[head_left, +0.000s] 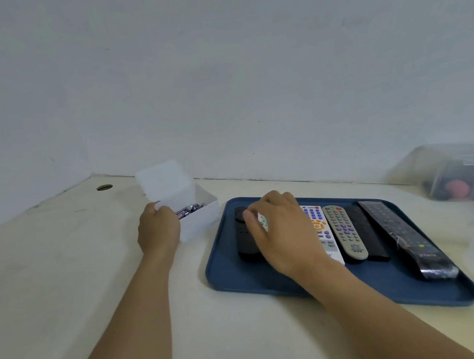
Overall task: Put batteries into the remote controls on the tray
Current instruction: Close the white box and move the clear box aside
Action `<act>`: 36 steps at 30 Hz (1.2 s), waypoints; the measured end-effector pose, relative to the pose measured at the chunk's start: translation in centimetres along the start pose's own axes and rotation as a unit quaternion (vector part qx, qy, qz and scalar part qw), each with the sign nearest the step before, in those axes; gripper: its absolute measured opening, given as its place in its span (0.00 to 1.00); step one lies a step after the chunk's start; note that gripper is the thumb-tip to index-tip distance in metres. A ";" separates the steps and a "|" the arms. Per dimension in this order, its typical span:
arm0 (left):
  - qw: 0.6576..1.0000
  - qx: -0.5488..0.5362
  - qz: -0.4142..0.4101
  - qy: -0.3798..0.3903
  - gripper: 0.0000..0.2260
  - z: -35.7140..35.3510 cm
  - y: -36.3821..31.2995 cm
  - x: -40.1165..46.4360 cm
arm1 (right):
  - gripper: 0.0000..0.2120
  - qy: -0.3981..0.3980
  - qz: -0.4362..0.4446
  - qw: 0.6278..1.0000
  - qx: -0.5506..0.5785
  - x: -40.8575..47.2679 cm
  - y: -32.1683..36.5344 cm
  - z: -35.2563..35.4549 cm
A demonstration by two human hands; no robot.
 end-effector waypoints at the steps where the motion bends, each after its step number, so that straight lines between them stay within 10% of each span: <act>1: 0.998 -0.053 -0.001 0.015 0.17 -0.2 -0.6 -0.5 | 0.16 -0.023 -0.019 0.997 0.070 -0.1 -0.5 0.7; 8: 0.949 -0.114 -0.076 0.283 0.15 -6.2 -6.0 -8.2 | 0.39 0.099 -0.100 0.870 0.472 -1.2 -3.8 4.8; 11: 0.922 -0.133 -0.109 0.348 0.19 -8.4 -6.5 -11.2 | 0.29 0.093 -0.055 0.856 0.506 -2.9 -4.7 6.2; 17: 0.913 -0.097 -0.142 0.370 0.12 -10.9 -6.0 -13.7 | 0.12 -0.006 -0.219 0.806 0.551 -4.5 -7.0 6.1; 20: 0.881 -0.044 -0.195 0.429 0.27 -11.4 -5.9 -13.7 | 0.14 0.025 -0.309 0.737 0.601 -4.9 -8.1 6.1; 23: 0.854 0.019 -0.252 0.455 0.48 -12.0 -5.5 -14.9 | 0.18 0.062 -0.318 0.718 0.616 -5.1 -8.6 6.6; 27: 0.889 -0.061 -0.201 0.407 0.38 -11.9 -5.5 -14.5 | 0.21 0.117 -0.216 0.674 0.697 -4.4 -8.3 8.3; 32: 0.895 -0.164 -0.079 0.407 0.32 -11.4 -5.5 -13.4 | 0.37 0.117 -0.020 0.936 0.331 -4.3 -7.6 9.0; 36: 0.894 -0.153 -0.075 0.415 0.28 -11.4 -5.5 -13.0 | 0.35 0.026 0.004 0.940 0.342 -4.1 -7.2 8.3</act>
Point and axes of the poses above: each hand's wrist, its own x-axis towards the middle knuckle, its own z-axis out of the back of the hand, y = z × x, the point moved 4 cm from there along x, towards the middle knuckle, and after that the axes turned 7 degrees about y, right-handed, at the moved point
